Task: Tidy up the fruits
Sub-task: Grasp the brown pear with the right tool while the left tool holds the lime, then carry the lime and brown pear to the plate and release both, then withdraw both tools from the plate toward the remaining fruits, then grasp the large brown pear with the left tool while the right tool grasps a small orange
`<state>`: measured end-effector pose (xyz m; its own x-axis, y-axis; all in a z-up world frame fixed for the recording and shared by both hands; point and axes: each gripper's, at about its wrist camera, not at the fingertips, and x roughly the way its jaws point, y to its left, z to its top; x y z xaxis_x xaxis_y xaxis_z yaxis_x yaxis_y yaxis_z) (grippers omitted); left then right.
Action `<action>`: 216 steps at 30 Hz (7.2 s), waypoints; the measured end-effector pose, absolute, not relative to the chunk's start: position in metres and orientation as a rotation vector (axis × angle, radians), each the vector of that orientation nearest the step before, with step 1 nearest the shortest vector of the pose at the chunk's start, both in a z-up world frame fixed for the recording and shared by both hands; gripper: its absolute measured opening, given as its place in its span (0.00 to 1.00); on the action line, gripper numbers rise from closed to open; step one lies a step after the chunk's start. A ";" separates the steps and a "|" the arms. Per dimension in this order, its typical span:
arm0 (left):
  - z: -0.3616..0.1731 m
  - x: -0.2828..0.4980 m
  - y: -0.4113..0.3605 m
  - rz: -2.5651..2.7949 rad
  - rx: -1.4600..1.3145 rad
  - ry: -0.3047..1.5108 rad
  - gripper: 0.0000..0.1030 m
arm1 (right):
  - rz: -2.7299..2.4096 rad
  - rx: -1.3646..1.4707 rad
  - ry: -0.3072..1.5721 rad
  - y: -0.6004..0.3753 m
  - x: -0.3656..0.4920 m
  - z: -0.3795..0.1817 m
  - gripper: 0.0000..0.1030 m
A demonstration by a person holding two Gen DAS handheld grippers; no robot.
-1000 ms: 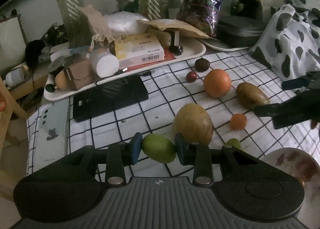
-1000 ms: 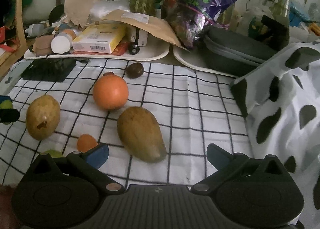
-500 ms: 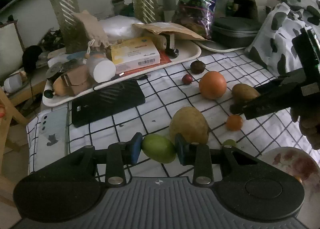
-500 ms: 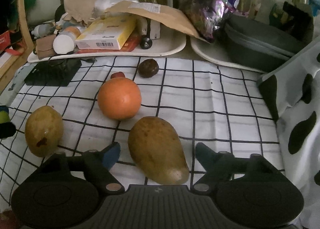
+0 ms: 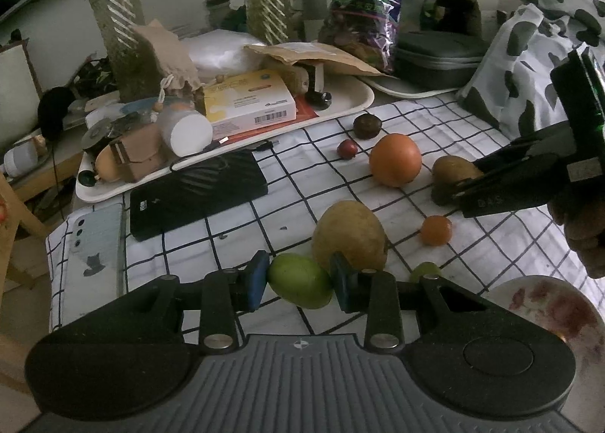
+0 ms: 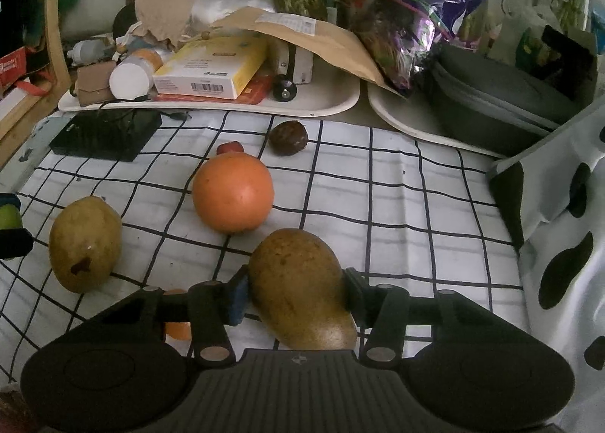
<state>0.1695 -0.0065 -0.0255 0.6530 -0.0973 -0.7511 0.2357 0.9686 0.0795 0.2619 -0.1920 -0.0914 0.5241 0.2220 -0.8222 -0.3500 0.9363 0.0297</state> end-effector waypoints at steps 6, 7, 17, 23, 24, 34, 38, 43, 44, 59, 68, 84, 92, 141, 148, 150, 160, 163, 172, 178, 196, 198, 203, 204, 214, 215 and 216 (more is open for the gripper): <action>-0.025 0.170 -0.006 -0.194 0.172 0.839 0.34 | 0.318 -0.162 0.952 -0.193 0.261 -0.090 0.51; -0.025 0.170 -0.006 -0.194 0.170 0.838 0.34 | 0.315 -0.161 0.949 -0.193 0.261 -0.089 0.51; -0.022 0.169 -0.004 -0.196 0.146 0.820 0.34 | 0.292 -0.172 0.905 -0.196 0.248 -0.072 0.51; -0.015 0.161 -0.007 -0.213 0.125 0.799 0.34 | 0.273 -0.165 0.889 -0.201 0.235 -0.059 0.51; -0.013 0.160 -0.008 -0.218 0.122 0.795 0.34 | 0.268 -0.162 0.890 -0.202 0.232 -0.058 0.51; -0.002 0.140 -0.018 -0.267 0.114 0.750 0.34 | 0.258 -0.137 0.887 -0.204 0.188 -0.040 0.51; 0.001 0.131 -0.017 -0.264 0.094 0.744 0.34 | 0.240 -0.158 0.879 -0.202 0.172 -0.034 0.51; 0.002 0.118 -0.020 -0.267 0.089 0.742 0.34 | 0.227 -0.147 0.888 -0.205 0.157 -0.031 0.51; 0.002 0.115 -0.020 -0.268 0.086 0.742 0.34 | 0.223 -0.146 0.888 -0.206 0.153 -0.030 0.51; 0.009 0.073 -0.021 -0.281 0.039 0.729 0.34 | 0.201 -0.118 0.892 -0.218 0.109 -0.024 0.51; 0.009 0.043 -0.023 -0.288 0.009 0.740 0.33 | 0.223 -0.049 0.916 -0.226 0.080 -0.025 0.51; -0.014 0.017 -0.044 -0.370 0.041 0.871 0.33 | 0.328 0.136 1.043 -0.231 0.047 -0.035 0.51; -0.030 0.024 -0.047 -0.386 0.043 0.949 0.33 | 0.350 0.195 1.103 -0.230 0.053 -0.044 0.51; -0.005 0.033 -0.032 -0.297 0.002 0.800 0.68 | 0.183 0.179 0.913 -0.245 0.062 -0.029 1.00; -0.002 0.041 -0.030 -0.307 0.047 0.771 0.68 | 0.184 0.066 0.826 -0.235 0.065 -0.027 1.00; -0.002 0.045 -0.029 -0.306 0.064 0.764 0.68 | 0.200 0.034 0.818 -0.231 0.068 -0.026 1.00; -0.004 0.073 -0.018 -0.286 0.103 0.750 0.68 | 0.233 -0.011 0.871 -0.228 0.096 -0.033 1.00; -0.005 0.082 -0.015 -0.281 0.115 0.749 0.68 | 0.240 -0.018 0.873 -0.229 0.105 -0.035 1.00; -0.012 0.110 -0.012 -0.298 0.144 0.763 0.68 | 0.272 -0.067 0.884 -0.221 0.133 -0.043 1.00; -0.019 0.126 -0.011 -0.311 0.175 0.778 0.68 | 0.294 -0.120 0.892 -0.211 0.146 -0.049 1.00; -0.037 0.180 -0.019 -0.345 0.206 0.862 0.68 | 0.341 -0.147 0.923 -0.203 0.193 -0.062 1.00; -0.039 0.186 -0.020 -0.349 0.197 0.877 0.67 | 0.349 -0.155 0.926 -0.202 0.197 -0.063 1.00; -0.043 0.199 -0.025 -0.363 0.203 0.892 0.67 | 0.379 -0.179 0.931 -0.199 0.206 -0.067 1.00; -0.045 0.201 -0.026 -0.363 0.207 0.894 0.67 | 0.383 -0.183 0.933 -0.198 0.207 -0.068 1.00; -0.063 0.219 -0.028 -0.362 0.203 0.937 0.54 | 0.418 -0.210 0.947 -0.192 0.218 -0.074 1.00; -0.064 0.221 -0.027 -0.357 0.201 0.940 0.53 | 0.420 -0.213 0.946 -0.191 0.218 -0.074 1.00; -0.064 0.222 -0.026 -0.354 0.194 0.940 0.53 | 0.426 -0.216 0.943 -0.190 0.219 -0.075 1.00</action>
<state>0.2216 -0.0262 -0.0638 0.5376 -0.2119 -0.8161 0.3792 0.9253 0.0095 0.2189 -0.1898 -0.0745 0.5127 0.2582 -0.8188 -0.4434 0.8963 0.0050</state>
